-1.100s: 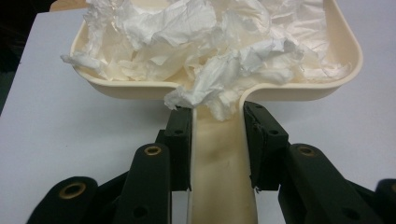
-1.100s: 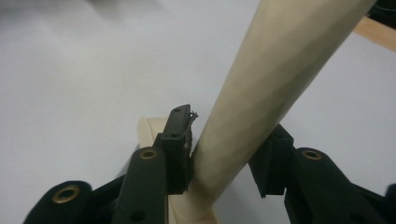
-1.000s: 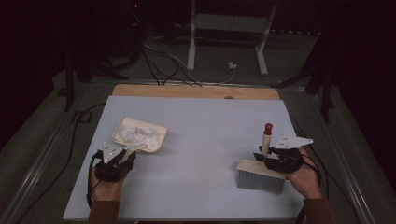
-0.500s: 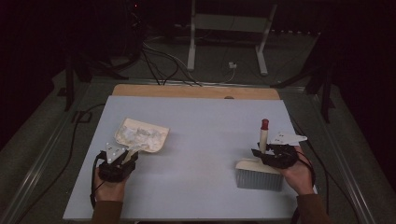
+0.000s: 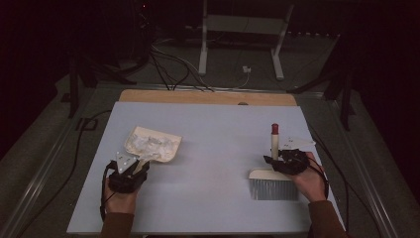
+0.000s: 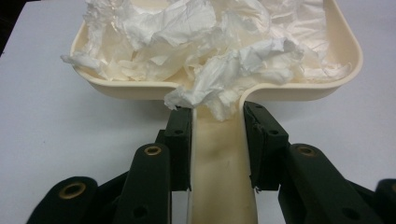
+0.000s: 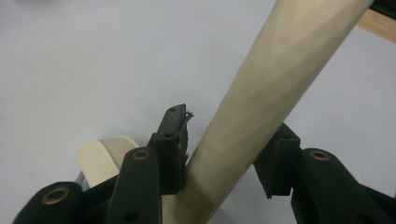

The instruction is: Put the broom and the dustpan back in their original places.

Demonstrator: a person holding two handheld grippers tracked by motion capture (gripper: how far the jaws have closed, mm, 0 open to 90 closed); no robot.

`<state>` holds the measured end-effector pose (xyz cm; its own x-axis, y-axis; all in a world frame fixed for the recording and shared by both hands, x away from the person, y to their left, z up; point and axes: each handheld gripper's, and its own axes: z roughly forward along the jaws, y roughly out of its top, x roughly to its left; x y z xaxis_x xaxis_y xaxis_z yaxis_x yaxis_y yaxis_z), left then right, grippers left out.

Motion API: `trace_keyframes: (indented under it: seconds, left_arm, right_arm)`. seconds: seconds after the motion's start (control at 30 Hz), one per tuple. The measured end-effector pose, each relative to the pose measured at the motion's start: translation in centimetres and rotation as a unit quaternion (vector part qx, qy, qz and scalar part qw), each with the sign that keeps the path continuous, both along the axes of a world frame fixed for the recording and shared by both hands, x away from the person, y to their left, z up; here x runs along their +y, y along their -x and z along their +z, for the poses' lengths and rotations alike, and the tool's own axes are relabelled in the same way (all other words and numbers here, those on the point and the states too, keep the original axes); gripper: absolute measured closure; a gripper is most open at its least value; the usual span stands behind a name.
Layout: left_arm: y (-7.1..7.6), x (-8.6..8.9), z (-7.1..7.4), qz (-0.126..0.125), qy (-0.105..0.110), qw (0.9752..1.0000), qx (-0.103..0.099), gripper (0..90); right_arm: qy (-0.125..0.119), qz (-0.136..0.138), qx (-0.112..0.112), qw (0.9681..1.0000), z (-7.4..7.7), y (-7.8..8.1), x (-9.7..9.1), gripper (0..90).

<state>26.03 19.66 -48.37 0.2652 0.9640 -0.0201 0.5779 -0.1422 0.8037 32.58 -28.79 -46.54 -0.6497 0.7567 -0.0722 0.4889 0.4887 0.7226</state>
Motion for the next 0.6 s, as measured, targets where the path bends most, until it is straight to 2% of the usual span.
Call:
trace_keyframes:
  seconds: [0.2, 0.4, 0.6]
  left_arm:
    - [-0.3, -0.2, -0.4, 0.004, 0.0, 1.0, 0.006, 66.7]
    - [-0.6, -0.4, -0.7, 0.006, 0.0, 0.9999, 0.009, 66.7]
    - [-0.9, -0.6, -1.0, 0.009, -0.005, 0.9999, 0.012, 66.7]
  right_arm:
    - [0.014, -0.014, 0.014, 0.9997, -0.8, -0.9, 0.4, 56.9]
    - [0.013, -0.042, 0.028, 0.9986, -1.6, -1.5, 0.5, 56.9]
    - [0.014, -0.054, 0.037, 0.9978, -2.2, -1.9, 0.6, 56.9]
